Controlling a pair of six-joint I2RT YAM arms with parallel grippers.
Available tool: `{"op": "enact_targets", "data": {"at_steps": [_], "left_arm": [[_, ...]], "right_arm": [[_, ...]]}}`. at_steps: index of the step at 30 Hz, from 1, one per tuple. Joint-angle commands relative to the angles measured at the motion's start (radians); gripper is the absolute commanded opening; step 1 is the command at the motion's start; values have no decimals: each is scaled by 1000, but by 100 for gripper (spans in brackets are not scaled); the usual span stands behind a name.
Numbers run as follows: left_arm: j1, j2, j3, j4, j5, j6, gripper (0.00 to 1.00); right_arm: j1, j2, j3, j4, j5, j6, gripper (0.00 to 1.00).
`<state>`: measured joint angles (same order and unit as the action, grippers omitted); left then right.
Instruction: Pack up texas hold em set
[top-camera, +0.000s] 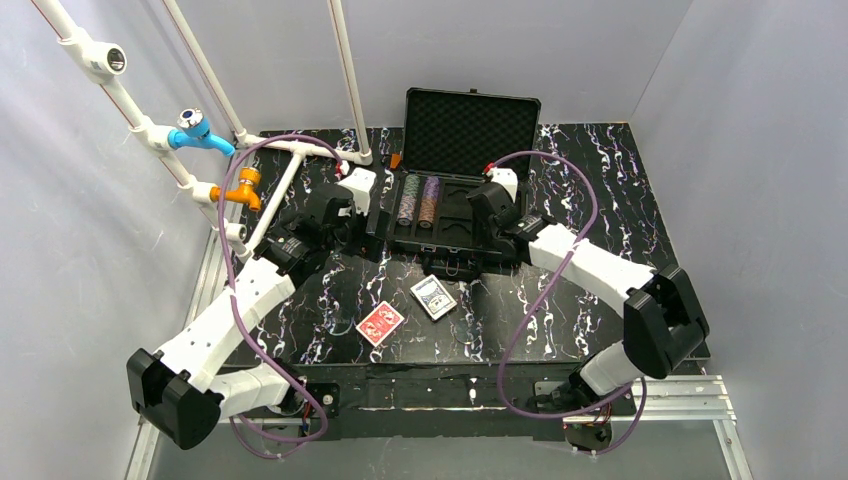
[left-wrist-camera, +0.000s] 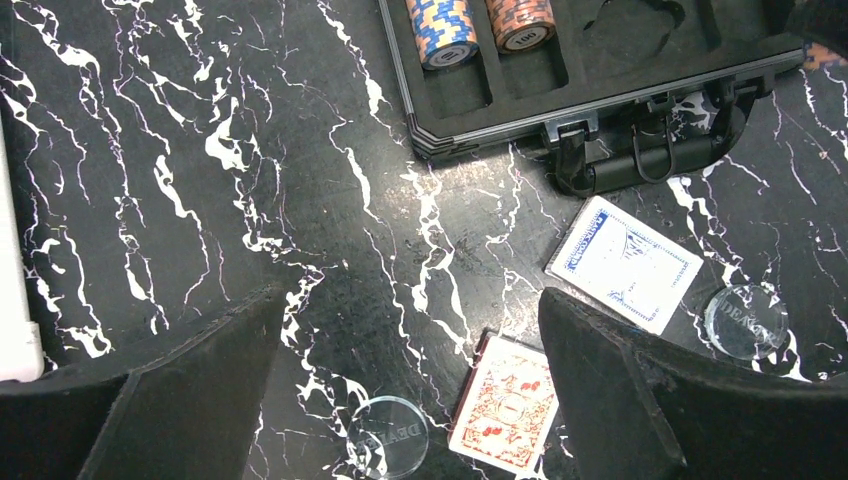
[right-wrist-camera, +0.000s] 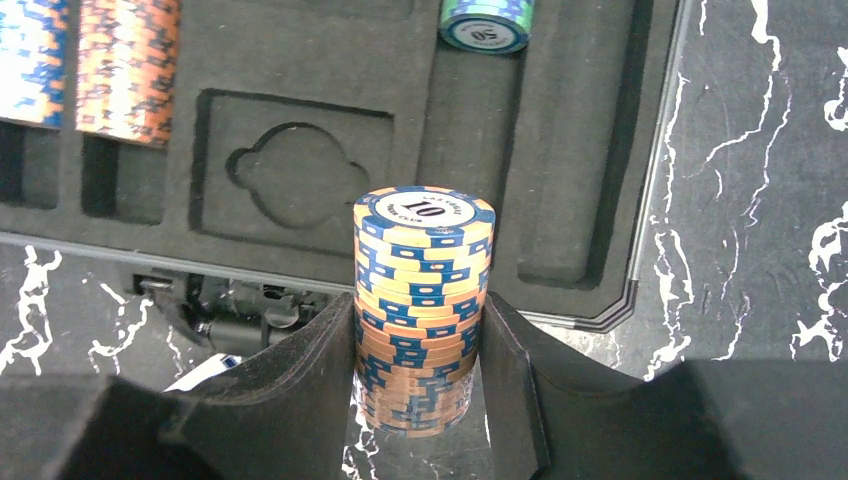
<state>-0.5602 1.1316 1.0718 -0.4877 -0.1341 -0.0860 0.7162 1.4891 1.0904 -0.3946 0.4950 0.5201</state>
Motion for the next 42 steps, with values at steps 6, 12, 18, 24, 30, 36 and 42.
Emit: {"op": "enact_targets", "data": {"at_steps": [6, 12, 18, 24, 30, 36, 42], "left_arm": [[-48, -54, -3, -24, -104, 21, 98], [-62, -56, -7, -24, -131, 29, 98], [-85, -53, -11, -25, -173, 45, 98], [-95, -51, -12, -26, -179, 48, 98], [-96, -45, -9, -26, -179, 51, 98], [-98, -41, -9, -29, -186, 53, 98], [-99, -36, -9, -30, -194, 55, 98]], "right_arm": [[-56, 55, 97, 77, 5, -10, 15], [-81, 122, 127, 78, -2, -17, 17], [-113, 182, 152, 90, -16, -20, 18], [-142, 218, 152, 113, -30, -41, 31], [-153, 229, 172, 111, -45, -52, 70], [-155, 214, 195, 81, -49, -74, 85], [-155, 114, 123, 80, -81, -98, 74]]}}
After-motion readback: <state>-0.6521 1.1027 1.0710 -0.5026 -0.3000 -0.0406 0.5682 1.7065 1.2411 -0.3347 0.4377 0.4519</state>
